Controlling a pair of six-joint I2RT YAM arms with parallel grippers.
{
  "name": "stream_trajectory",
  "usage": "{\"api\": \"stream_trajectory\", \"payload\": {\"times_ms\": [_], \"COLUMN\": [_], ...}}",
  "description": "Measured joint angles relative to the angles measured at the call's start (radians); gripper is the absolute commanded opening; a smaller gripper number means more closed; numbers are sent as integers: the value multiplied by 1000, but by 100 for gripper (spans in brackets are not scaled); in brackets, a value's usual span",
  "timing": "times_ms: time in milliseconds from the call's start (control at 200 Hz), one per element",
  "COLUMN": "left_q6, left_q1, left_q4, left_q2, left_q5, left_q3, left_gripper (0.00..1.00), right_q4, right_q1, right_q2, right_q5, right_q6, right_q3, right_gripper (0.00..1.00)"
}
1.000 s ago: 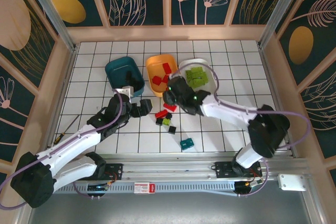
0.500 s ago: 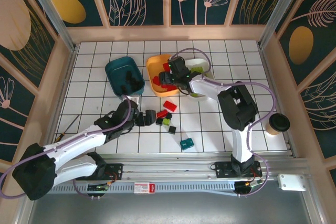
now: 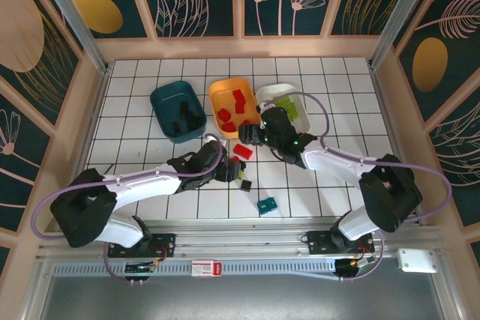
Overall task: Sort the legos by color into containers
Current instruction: Pick up the lego from the center of the table.
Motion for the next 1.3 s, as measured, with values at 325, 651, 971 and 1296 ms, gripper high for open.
{"api": "stream_trajectory", "payload": {"times_ms": [325,651,971,1296], "left_q6": [58,43,31,31], "left_q1": [0,18,40,89], "left_q4": [6,-3,-2,-66], "left_q2": [173,214,214,89], "left_q5": [-81,-125,-117,-98], "left_q3": [98,105,95,136], "left_gripper": [66,42,17,0], "right_q4": [3,2,1,0], "right_q1": [2,3,3,3], "right_q2": [-182,-254,-267,-312], "right_q5": [22,35,53,55], "right_q6": [45,47,47,49], "right_q3": [-132,-148,-158,-189], "right_gripper": [75,75,75,75]}}
